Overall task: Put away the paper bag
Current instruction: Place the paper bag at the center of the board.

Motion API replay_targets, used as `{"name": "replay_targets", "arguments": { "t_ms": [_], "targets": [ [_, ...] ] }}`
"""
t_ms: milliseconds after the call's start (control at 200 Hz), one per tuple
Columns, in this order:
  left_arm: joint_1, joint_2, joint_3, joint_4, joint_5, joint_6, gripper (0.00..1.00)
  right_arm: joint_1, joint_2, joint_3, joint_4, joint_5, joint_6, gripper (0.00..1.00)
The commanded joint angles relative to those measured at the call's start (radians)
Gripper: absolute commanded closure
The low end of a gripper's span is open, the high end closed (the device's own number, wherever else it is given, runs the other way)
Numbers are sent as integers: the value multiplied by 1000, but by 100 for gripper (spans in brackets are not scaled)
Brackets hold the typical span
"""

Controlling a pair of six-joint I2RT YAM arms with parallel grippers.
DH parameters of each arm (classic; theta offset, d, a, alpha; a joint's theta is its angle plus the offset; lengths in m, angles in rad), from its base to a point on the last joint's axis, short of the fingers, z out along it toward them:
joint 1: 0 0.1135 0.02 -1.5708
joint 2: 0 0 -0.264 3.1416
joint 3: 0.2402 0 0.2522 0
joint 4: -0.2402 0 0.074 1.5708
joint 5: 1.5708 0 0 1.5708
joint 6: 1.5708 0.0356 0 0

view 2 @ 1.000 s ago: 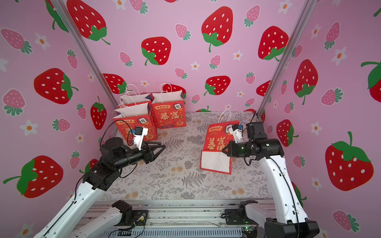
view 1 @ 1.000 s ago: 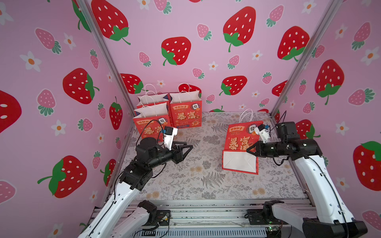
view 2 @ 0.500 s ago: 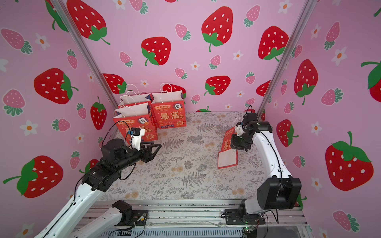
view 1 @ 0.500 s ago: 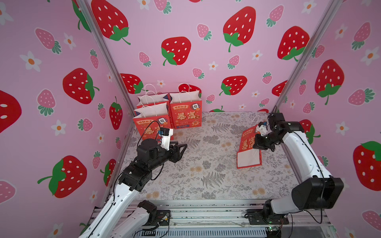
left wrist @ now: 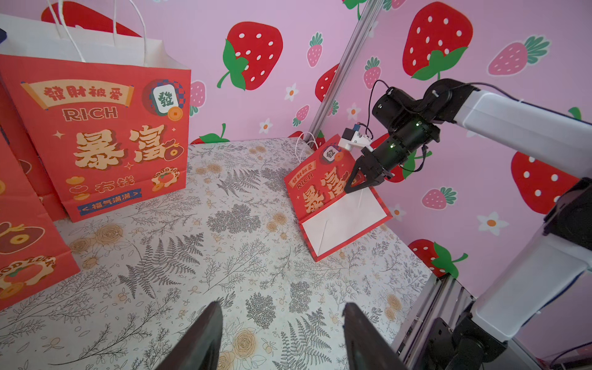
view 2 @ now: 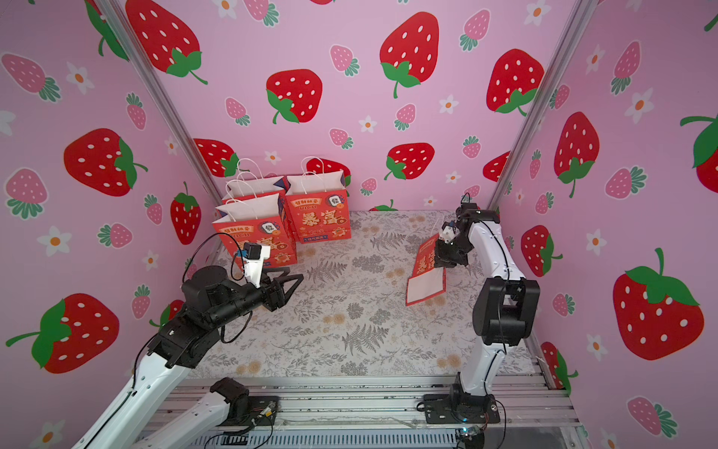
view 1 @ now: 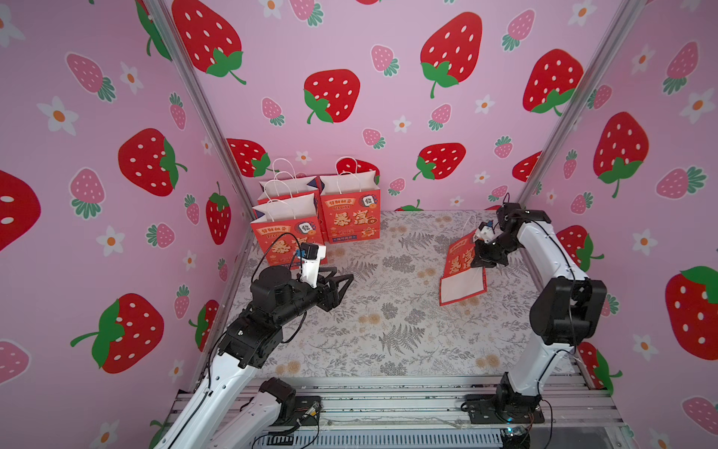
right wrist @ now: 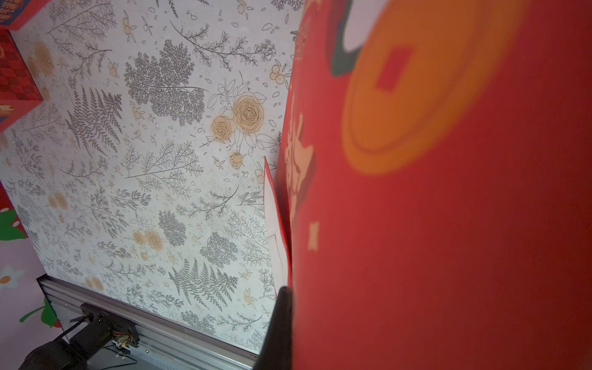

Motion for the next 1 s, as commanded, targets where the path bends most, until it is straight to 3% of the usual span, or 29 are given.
{"name": "replay_targets", "arguments": {
  "t_ms": [0, 240, 380, 470, 820, 996],
  "targets": [
    [4, 1, -11, 42, 39, 11, 40, -46, -7, 15, -43, -8, -4, 91],
    [4, 7, -8, 42, 57, 8, 40, -137, -7, -13, -28, 21, 24, 65],
    [4, 3, -6, 43, 60, 7, 40, -139, 5, -15, -31, -2, 22, 68],
    [4, 3, -4, 43, 61, 5, 40, -138, 8, -13, -33, 36, 24, 64],
    [4, 2, -7, 52, 58, -1, 40, -140, -127, -39, 55, 353, 45, 44],
    [4, 5, -9, 59, 54, -9, 40, -92, -240, -67, 108, 318, 38, 40]
  ]
}}
